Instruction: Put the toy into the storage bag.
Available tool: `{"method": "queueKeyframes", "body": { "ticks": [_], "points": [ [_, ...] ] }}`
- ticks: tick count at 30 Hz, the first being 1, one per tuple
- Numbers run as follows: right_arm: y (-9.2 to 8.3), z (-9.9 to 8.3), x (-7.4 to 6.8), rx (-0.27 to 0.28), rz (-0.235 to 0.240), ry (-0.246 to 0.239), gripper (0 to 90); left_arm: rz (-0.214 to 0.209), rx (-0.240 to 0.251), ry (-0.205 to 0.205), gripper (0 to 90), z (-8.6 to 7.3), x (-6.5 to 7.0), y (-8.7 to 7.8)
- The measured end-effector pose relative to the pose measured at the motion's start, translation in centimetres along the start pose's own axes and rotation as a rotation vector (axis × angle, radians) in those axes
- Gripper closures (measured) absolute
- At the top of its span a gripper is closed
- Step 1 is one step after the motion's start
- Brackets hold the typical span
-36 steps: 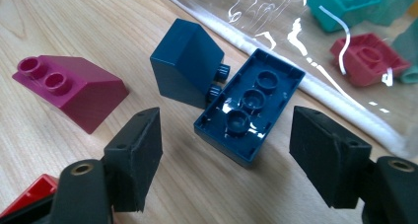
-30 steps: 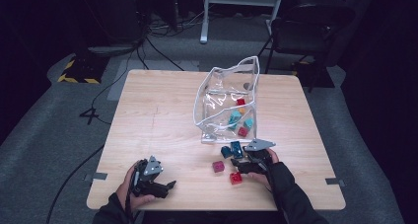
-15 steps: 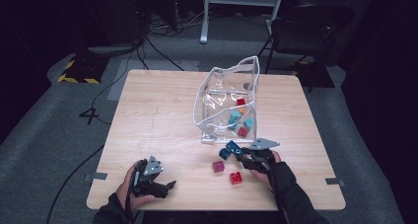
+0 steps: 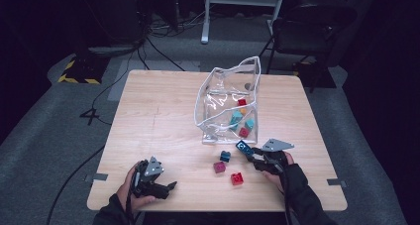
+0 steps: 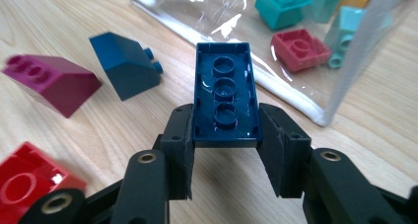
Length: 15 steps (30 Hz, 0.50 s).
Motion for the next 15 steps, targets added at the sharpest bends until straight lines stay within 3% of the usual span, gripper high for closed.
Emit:
{"method": "queueKeyframes", "body": {
  "ticks": [15],
  "points": [
    [-4.4,2.0,0.1,0.106,0.001,0.0,59.5,0.0,0.0,0.0,10.7,0.0,0.0,0.0]
  ]
}}
Point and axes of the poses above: each handheld gripper's, and its own axes: y roughly forward along the jaws, z roughly out of its top, x roughly to its right, the point moved 10 cm from there along y, roughly forward along the jaws, and after that the axes turned 11 degrees about -y, right-handed, at the moved point
